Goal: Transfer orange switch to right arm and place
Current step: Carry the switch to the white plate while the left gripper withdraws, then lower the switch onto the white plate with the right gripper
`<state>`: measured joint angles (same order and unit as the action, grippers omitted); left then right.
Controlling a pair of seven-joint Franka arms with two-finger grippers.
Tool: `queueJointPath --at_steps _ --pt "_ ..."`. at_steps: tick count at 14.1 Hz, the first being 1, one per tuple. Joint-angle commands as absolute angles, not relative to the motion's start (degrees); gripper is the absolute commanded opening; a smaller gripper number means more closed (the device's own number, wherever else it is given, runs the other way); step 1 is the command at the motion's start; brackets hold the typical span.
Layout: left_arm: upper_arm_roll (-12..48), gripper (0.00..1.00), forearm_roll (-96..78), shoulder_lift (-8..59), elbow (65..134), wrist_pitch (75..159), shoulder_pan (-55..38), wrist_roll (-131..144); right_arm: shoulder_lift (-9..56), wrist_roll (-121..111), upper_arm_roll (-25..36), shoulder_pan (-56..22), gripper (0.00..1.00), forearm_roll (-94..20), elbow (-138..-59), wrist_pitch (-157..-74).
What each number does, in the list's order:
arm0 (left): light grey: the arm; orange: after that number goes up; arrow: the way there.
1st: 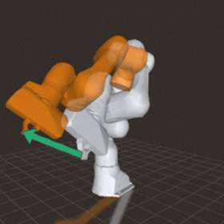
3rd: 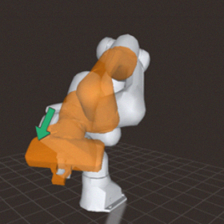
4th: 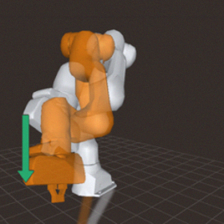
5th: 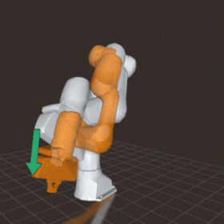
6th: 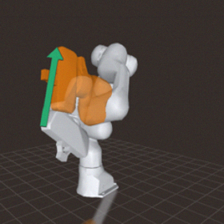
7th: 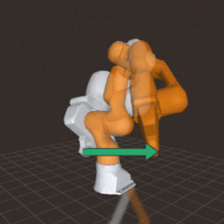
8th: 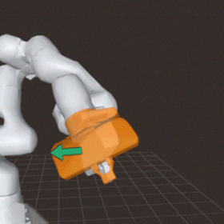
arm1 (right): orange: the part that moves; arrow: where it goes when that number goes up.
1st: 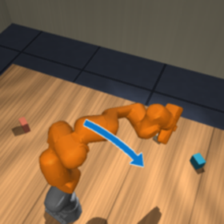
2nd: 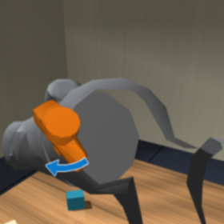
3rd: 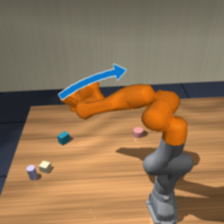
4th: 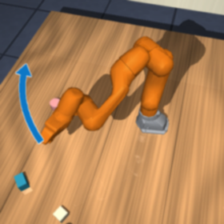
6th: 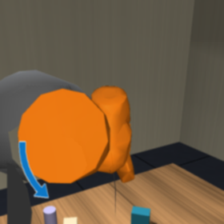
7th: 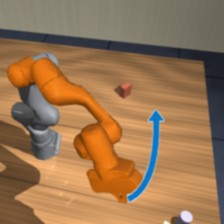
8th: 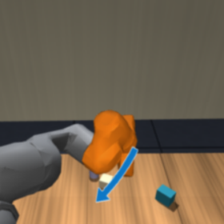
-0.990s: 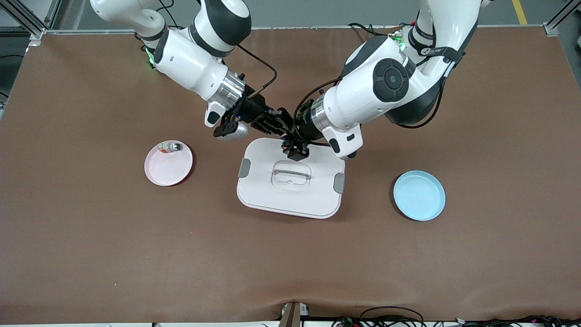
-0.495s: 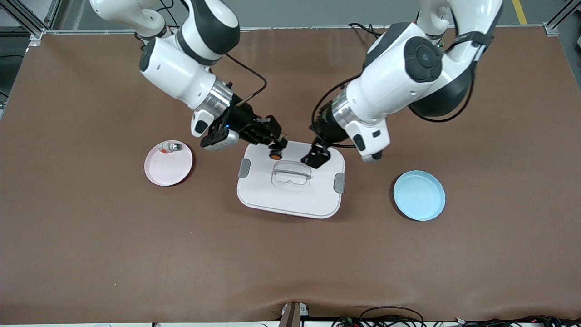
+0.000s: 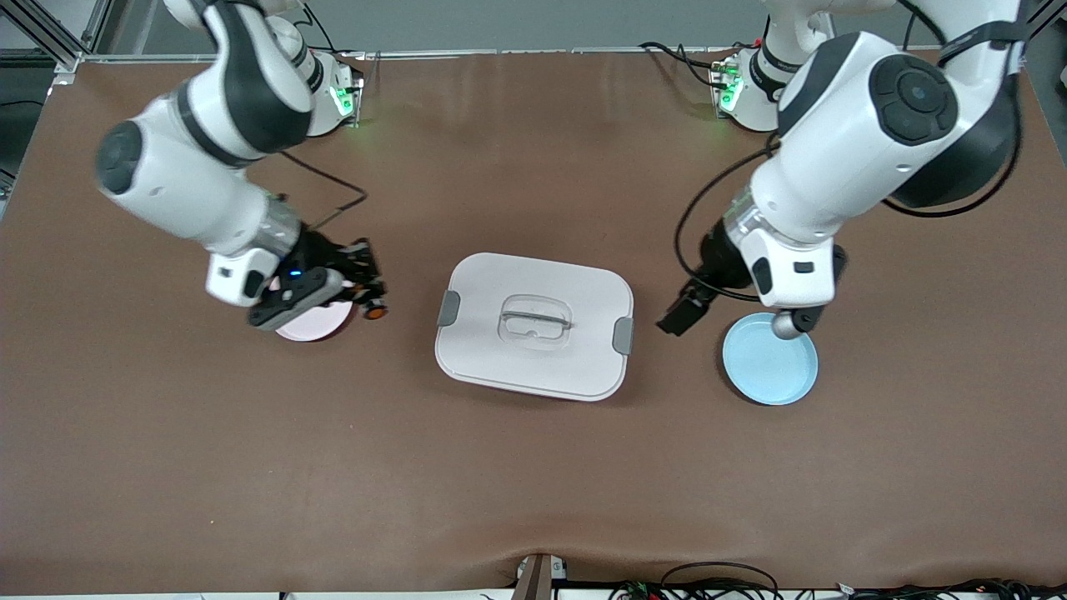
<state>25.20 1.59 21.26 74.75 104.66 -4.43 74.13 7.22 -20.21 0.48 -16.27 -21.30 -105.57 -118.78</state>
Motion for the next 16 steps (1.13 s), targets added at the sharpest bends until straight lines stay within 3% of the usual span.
queueJointPath --at_steps 1,6,9,16 --pt "25.31 1.00 7.19 19.51 76.46 101.53 -1.51 63.93 3.43 -37.46 -0.62 -9.60 0.00 -15.32 -109.41 -117.24" --pt "25.22 1.00 9.39 17.94 76.64 94.84 4.47 42.40 0.71 -63.50 -0.62 -5.19 0.00 -5.04 -115.47 -119.43" --pt "25.31 1.00 10.20 16.88 76.55 93.87 8.60 32.73 -2.46 -72.38 -0.62 -4.92 0.00 -3.60 -126.17 -130.13" --pt "25.31 1.00 10.02 14.25 76.03 91.85 16.61 10.29 2.01 -84.11 -0.62 -3.25 0.00 -3.69 -135.78 -142.62"
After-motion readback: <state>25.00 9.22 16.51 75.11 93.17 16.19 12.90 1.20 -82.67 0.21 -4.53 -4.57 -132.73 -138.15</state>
